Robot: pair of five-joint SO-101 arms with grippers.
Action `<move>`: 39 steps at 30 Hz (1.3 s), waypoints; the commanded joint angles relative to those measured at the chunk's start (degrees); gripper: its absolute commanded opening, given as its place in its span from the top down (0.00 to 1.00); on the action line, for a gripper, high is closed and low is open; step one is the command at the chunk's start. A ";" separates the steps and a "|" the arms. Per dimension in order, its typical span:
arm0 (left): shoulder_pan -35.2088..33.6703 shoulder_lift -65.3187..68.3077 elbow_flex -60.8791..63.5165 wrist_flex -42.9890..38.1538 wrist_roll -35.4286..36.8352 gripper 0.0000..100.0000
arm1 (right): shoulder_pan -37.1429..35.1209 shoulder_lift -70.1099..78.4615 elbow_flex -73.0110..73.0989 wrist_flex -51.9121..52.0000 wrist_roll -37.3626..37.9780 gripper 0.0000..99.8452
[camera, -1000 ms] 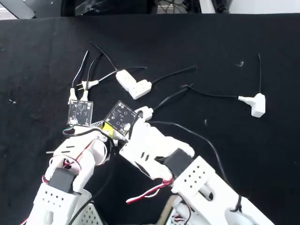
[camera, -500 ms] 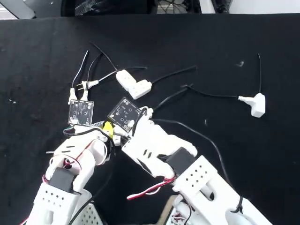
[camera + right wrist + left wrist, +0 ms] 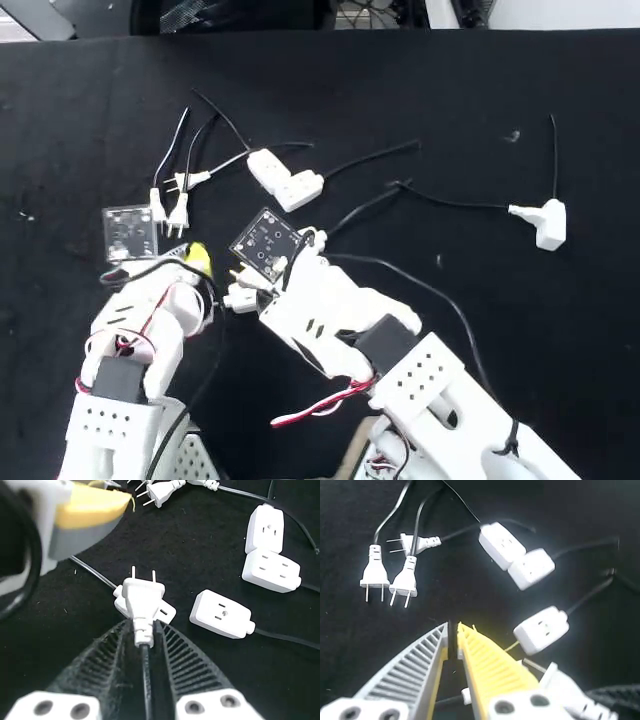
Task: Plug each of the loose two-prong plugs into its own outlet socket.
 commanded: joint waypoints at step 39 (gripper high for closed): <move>10.07 14.07 -2.51 -6.86 -2.55 0.95 | -1.76 -1.63 -0.66 -0.09 -0.18 0.99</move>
